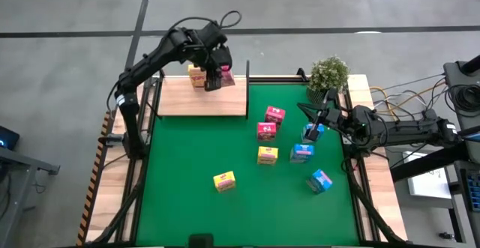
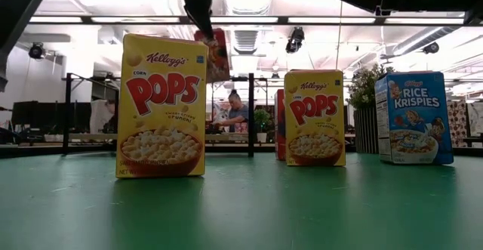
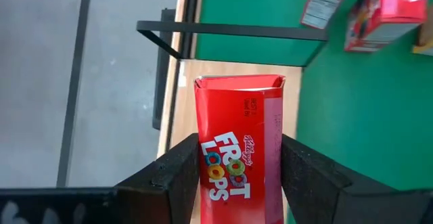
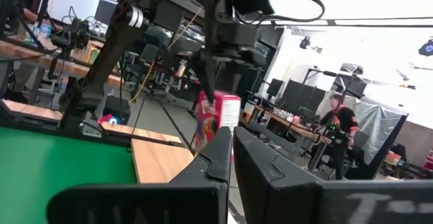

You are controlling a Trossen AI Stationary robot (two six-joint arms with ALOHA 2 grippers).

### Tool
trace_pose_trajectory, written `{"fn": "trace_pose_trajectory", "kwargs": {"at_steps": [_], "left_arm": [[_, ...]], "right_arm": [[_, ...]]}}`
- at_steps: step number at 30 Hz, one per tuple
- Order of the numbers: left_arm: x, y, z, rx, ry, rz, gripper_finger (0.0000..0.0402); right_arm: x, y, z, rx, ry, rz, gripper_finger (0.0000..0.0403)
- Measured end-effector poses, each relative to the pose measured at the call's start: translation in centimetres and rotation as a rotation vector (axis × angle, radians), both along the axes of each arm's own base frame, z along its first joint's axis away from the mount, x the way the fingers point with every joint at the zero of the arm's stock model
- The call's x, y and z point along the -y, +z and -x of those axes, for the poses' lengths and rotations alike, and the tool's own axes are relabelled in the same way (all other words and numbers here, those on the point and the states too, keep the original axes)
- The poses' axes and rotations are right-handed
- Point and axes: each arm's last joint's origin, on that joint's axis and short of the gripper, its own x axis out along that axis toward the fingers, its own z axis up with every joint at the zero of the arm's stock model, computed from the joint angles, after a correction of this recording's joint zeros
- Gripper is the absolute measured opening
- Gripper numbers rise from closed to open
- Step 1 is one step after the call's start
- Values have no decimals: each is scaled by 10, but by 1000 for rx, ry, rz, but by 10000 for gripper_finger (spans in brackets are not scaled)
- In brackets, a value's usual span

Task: Stack cereal on shelf
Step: Put the bottom red cereal box on the shelf

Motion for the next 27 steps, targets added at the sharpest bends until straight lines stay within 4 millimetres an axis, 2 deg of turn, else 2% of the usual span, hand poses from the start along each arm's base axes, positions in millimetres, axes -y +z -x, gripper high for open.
{"fn": "trace_pose_trajectory", "kwargs": {"at_steps": [7,17,22,27], "left_arm": [[-27,-31,-21,-83,-107,-37,169],[-72,-81,-36,-166,-125,4,169],[-89,-91,-29,-149,-103,57,169],[-95,-90,-24,-124,-95,81,169]], "right_arm": [[0,-2,0,-20,-2,6,9],[0,-2,-1,-22,-3,8,9],[0,-2,-1,-23,-3,8,9],[0,-2,-1,-28,-6,18,9]]}}
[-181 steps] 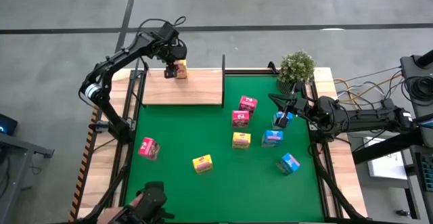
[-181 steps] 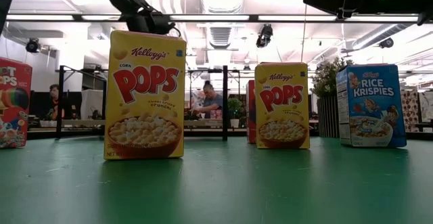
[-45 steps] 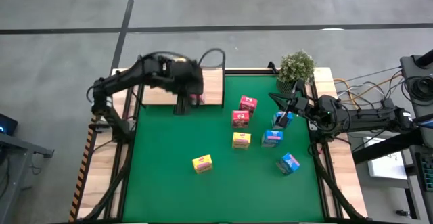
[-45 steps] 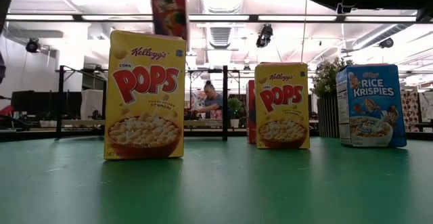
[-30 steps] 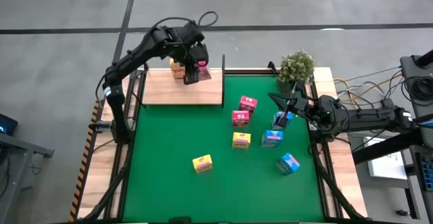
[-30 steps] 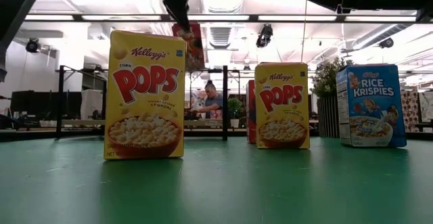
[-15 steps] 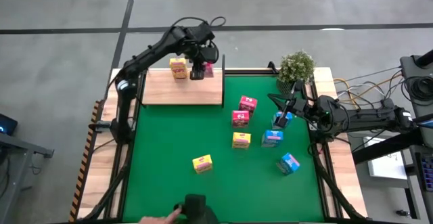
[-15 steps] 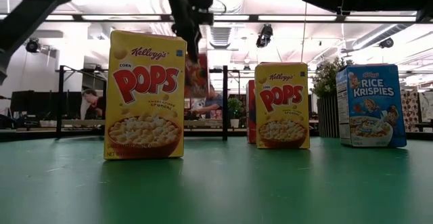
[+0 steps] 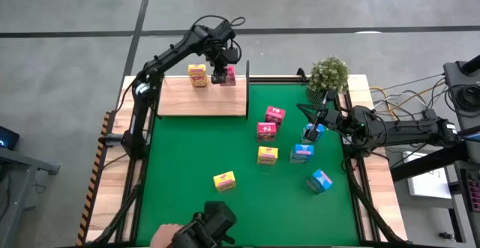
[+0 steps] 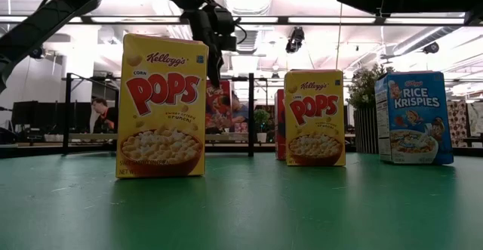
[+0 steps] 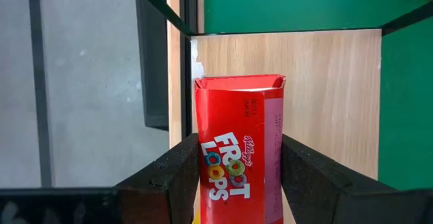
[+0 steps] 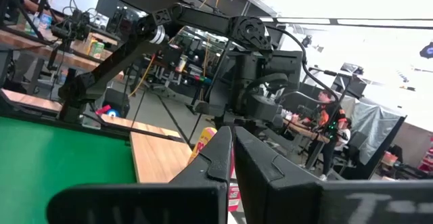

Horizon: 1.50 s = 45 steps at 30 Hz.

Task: Stack cereal on shelf
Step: Put the bottom red cereal box on the shelf

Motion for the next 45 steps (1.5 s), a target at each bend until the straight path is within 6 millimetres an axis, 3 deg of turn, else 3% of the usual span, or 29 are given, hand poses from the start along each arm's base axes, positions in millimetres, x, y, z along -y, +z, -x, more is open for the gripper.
{"fn": "trace_pose_trajectory", "kwargs": {"at_steps": [45], "left_arm": [[-16,-22,0,9,39,53,169]], "right_arm": [[0,0,0,-4,-1,3,9]]}}
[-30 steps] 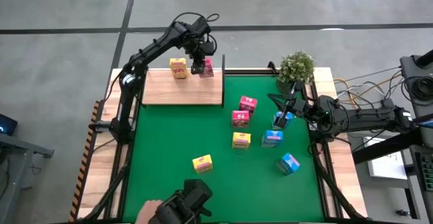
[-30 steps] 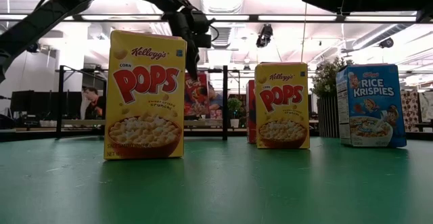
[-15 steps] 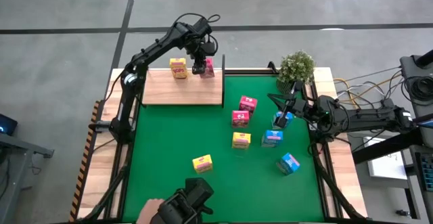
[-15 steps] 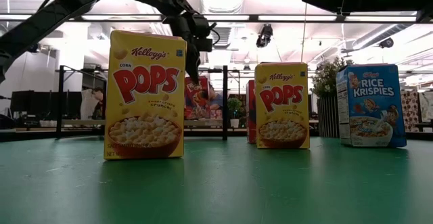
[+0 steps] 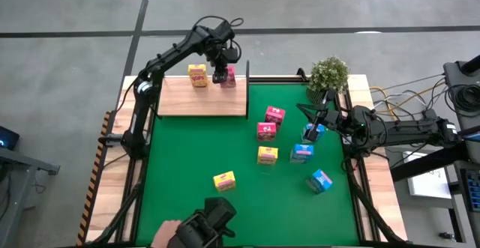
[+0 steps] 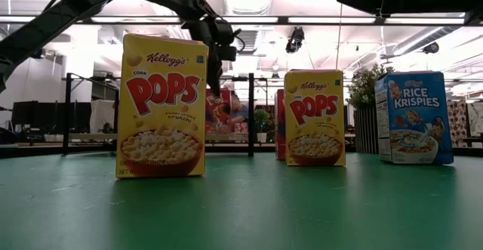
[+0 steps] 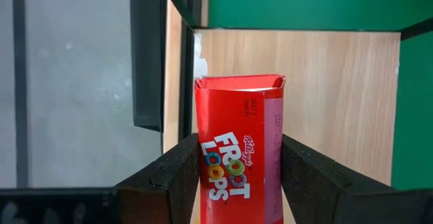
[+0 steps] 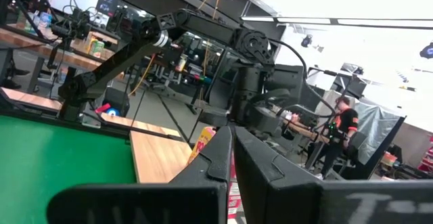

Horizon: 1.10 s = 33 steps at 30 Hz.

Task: Stack cereal on shelf
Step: Put the bottom red cereal box on the shelf

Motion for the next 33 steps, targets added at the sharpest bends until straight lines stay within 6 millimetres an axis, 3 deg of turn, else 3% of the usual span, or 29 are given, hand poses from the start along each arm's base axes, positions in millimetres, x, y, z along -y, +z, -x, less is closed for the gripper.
{"fn": "trace_pose_trajectory", "kwargs": {"at_steps": [28,33], "left_arm": [[-1,-4,0,-11,3,-13,170],[-1,-4,-1,-8,6,-14,186]], "right_arm": [[0,0,0,-3,-2,7,9],[0,0,0,-3,-2,8,9]]}}
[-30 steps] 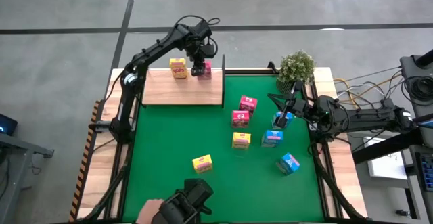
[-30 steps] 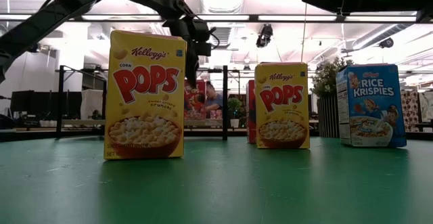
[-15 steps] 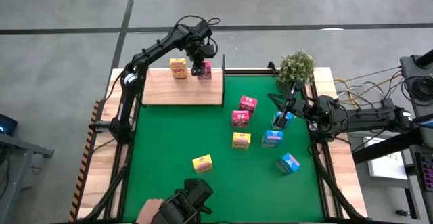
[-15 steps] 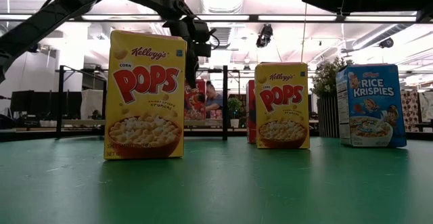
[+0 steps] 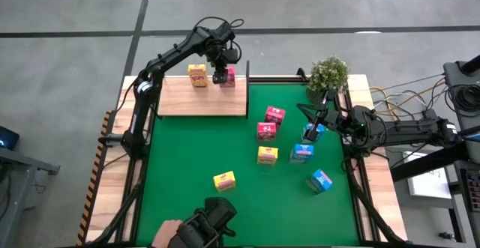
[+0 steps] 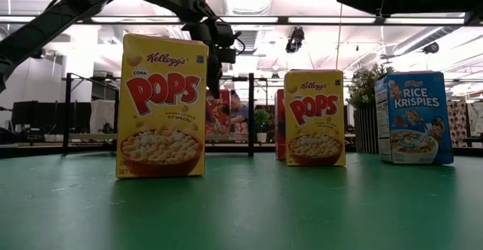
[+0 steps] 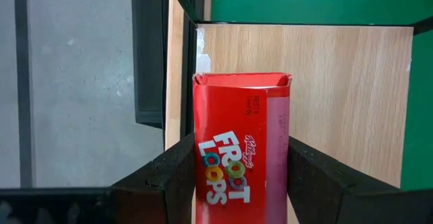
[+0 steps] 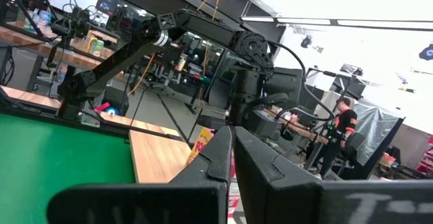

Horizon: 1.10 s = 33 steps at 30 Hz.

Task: Stack cereal on shelf
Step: Put the bottom red cereal box on the shelf, then put the bottom yellow cereal box aligned with the yellow cereal box on the shelf

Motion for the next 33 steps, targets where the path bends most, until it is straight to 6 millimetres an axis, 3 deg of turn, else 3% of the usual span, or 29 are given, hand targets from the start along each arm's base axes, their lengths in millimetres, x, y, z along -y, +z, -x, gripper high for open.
{"fn": "trace_pose_trajectory", "kwargs": {"at_steps": [12,21,26,33], "left_arm": [[0,3,1,-3,3,-23,230],[12,41,4,29,21,-52,231],[34,59,2,81,95,-20,231],[89,62,-12,52,134,256,231]], "right_arm": [[0,0,0,-1,-1,4,9],[0,0,0,-4,-4,20,9],[0,0,0,-8,-8,35,9],[0,1,0,-5,-11,47,9]]}}
